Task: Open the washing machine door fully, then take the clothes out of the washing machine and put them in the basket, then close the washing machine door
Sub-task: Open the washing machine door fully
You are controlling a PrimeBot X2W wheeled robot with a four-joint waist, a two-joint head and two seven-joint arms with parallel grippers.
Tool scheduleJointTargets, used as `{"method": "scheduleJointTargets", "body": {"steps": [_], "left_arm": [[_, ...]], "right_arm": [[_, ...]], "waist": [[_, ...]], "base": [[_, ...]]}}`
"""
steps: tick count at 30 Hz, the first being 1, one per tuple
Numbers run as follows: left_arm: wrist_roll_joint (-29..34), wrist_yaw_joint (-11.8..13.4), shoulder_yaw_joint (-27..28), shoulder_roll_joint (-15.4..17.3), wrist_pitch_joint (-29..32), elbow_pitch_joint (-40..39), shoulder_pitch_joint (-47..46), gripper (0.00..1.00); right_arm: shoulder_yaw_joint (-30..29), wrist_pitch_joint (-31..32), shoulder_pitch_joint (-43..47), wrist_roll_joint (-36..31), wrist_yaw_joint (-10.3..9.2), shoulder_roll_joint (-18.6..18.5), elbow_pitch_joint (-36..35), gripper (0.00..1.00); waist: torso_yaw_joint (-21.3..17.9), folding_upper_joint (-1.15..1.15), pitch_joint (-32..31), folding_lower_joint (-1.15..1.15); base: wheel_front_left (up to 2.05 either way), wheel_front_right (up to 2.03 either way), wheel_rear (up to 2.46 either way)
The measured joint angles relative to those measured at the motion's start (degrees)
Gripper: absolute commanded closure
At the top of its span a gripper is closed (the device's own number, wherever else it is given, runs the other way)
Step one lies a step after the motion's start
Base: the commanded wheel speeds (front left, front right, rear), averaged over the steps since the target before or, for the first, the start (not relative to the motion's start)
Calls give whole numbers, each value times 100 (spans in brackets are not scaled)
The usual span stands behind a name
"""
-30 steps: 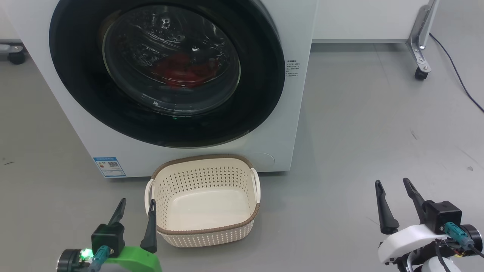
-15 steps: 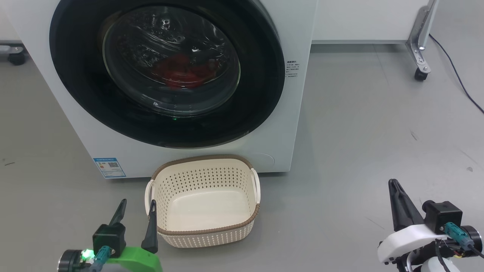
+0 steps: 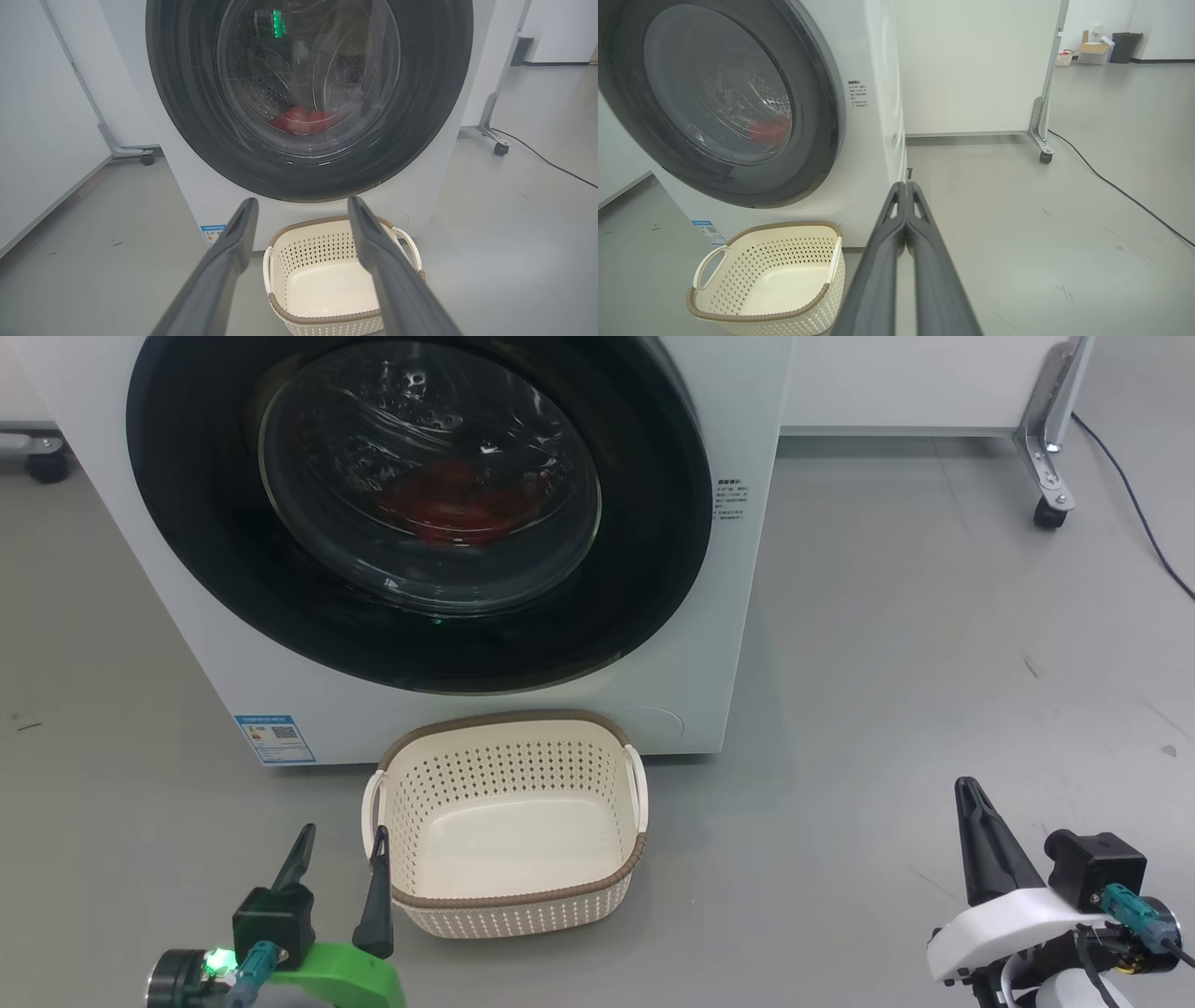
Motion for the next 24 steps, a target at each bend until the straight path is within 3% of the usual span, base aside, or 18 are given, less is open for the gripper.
{"method": "scheduleJointTargets", "body": {"steps": [9, 19, 24], "left_arm": [[67, 0, -18, -57, -1, -158, -196, 0], [160, 0, -118, -98, -16, -411, -532, 0], [180, 0, -145, -116, -16, -510, -701, 0]], "right_arm": [[-166, 32, -274, 435, 136, 185, -105, 100], [-605, 543, -889, 1902, 657, 665, -159, 100], [-907, 996, -1349, 2942, 906, 833, -165, 100]], "waist": [[84, 0, 253, 0], [232, 0, 702, 0], [330, 0, 967, 0]], "base": [[0, 0, 0], [0, 0, 0], [0, 0, 0]]}}
